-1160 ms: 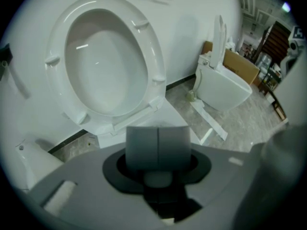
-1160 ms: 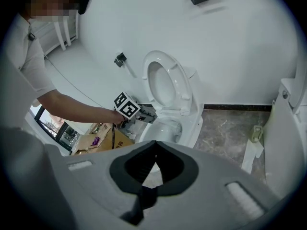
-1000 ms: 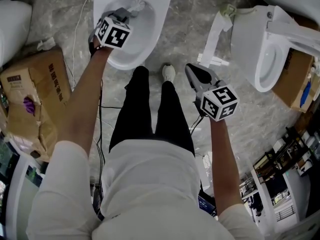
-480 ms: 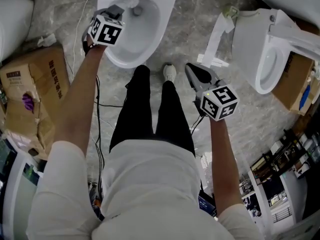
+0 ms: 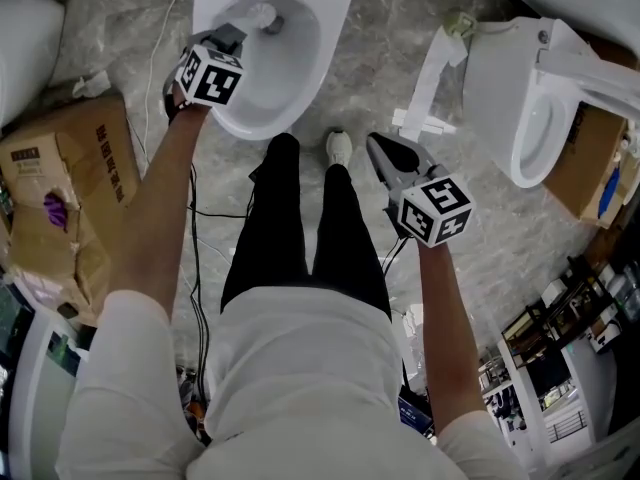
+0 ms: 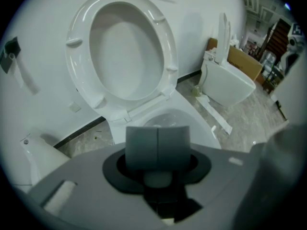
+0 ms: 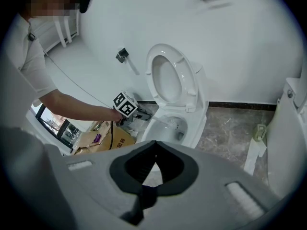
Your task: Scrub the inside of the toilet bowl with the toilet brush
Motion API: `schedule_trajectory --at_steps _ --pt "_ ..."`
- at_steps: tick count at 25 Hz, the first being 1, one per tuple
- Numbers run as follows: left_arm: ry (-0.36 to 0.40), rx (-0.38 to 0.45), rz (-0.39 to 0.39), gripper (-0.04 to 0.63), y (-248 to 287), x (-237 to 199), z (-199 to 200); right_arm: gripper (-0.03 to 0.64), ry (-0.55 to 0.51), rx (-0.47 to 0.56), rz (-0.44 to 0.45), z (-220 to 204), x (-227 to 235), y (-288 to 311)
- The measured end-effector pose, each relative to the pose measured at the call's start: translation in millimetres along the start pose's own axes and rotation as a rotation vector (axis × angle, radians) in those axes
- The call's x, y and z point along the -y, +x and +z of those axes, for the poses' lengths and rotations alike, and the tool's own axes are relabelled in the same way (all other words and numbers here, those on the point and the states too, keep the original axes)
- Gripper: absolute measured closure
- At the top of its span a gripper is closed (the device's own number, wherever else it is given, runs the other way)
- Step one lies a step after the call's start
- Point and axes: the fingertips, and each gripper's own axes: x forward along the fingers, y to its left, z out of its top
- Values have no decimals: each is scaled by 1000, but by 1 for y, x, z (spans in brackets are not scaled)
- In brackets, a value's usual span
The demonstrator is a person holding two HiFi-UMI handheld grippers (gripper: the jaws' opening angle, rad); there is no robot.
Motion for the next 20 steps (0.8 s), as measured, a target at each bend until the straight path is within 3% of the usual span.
schedule_trajectory --at_steps 13,20 --pt "132 -12 -69 440 48 19 6 617 60 -8 -50 -20 10 9" --pt "160 -27 -45 440 58 0 10 617 77 -8 -53 -22 11 14"
